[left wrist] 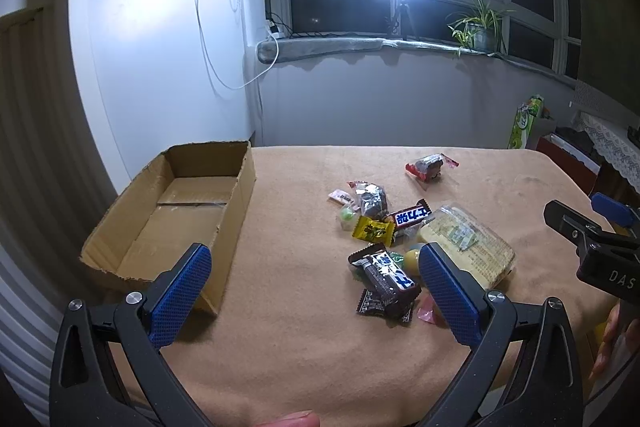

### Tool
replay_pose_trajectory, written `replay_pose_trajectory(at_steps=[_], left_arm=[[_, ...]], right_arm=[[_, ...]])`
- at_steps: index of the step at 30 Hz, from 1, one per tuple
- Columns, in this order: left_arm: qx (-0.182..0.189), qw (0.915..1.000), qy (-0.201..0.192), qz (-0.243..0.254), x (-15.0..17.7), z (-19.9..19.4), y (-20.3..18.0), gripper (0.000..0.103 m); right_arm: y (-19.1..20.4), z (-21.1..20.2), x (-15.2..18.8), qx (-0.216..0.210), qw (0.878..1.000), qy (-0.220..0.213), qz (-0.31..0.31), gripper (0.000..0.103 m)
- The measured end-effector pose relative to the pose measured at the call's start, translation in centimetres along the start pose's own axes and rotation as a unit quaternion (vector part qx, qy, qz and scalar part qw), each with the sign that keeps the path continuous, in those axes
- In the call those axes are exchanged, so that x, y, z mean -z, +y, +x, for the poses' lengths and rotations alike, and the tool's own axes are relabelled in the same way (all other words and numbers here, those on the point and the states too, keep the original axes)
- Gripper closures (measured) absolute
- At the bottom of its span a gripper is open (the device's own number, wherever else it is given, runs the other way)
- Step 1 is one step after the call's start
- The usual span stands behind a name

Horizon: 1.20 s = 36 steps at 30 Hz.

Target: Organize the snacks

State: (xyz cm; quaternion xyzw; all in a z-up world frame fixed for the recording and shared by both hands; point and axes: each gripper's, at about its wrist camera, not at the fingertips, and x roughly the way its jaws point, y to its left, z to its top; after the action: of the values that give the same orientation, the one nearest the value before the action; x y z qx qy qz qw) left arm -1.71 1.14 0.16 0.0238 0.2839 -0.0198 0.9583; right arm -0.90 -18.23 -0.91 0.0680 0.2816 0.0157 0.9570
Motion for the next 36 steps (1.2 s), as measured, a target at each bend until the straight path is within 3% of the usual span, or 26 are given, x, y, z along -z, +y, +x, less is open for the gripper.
replay_pose_trajectory(at_steps=[36], left_arm=[[-0.004, 1.0, -0.001, -0.003, 0.53, -0.16, 0.57, 0.0]], right_arm=[[0.11, -0.01, 0.26, 0.001, 1.0, 0.001, -0.002, 0.0]])
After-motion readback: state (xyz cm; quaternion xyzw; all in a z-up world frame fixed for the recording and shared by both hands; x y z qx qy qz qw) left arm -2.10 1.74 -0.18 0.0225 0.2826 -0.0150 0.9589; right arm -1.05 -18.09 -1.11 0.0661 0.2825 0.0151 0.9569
